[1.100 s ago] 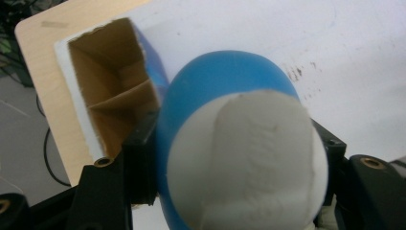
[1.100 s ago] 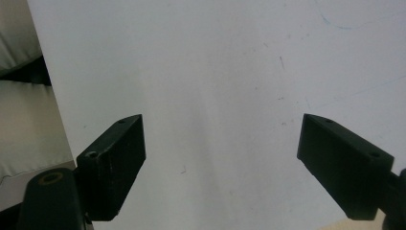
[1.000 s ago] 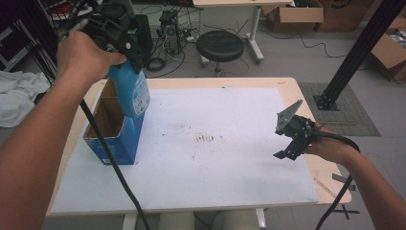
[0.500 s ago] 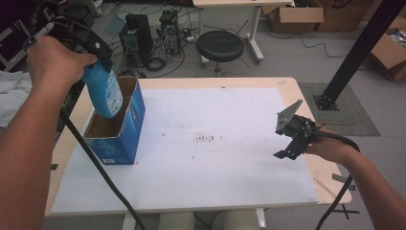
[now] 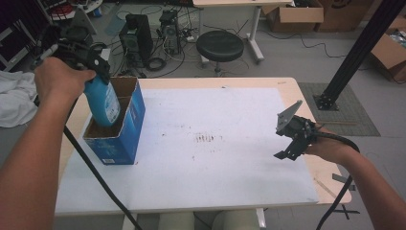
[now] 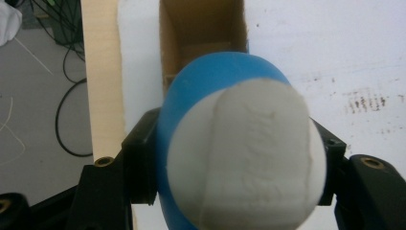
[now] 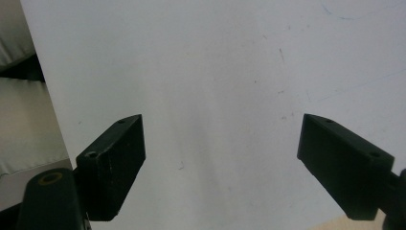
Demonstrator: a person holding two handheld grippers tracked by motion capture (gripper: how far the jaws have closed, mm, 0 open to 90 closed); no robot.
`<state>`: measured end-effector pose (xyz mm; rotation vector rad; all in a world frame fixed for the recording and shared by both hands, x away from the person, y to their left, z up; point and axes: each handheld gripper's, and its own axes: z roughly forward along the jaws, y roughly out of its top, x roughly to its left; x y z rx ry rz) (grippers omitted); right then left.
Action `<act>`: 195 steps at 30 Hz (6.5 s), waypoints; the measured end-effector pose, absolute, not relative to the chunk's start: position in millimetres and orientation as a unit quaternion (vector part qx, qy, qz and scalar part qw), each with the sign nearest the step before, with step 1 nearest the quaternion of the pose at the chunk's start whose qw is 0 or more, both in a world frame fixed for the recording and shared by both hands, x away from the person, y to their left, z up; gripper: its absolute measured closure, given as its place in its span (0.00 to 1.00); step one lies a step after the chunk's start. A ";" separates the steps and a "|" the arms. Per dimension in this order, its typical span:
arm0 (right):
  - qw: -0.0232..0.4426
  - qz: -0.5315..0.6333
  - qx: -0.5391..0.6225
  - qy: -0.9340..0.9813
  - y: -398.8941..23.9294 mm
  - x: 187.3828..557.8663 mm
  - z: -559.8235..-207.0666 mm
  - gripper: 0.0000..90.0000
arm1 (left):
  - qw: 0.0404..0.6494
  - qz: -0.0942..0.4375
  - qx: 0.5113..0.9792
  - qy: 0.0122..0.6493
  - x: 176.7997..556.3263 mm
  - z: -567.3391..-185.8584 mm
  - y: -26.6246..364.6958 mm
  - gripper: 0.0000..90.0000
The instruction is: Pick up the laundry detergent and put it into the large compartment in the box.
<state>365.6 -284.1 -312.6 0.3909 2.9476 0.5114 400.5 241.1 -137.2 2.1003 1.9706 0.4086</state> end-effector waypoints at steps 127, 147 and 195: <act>0.052 0.154 0.131 0.978 -278.8 360.0 -316.0 0.18 | 0.129 0.138 0.798 0.572 388.2 -192.4 210.5 0.21; 0.055 0.154 0.134 0.977 -280.3 358.0 -312.7 0.18 | 0.136 0.143 0.850 0.487 384.0 -189.6 153.9 0.20; 0.047 0.153 0.133 0.978 -269.3 369.7 -315.4 0.18 | 0.132 0.086 0.950 0.270 382.4 -246.6 55.6 0.21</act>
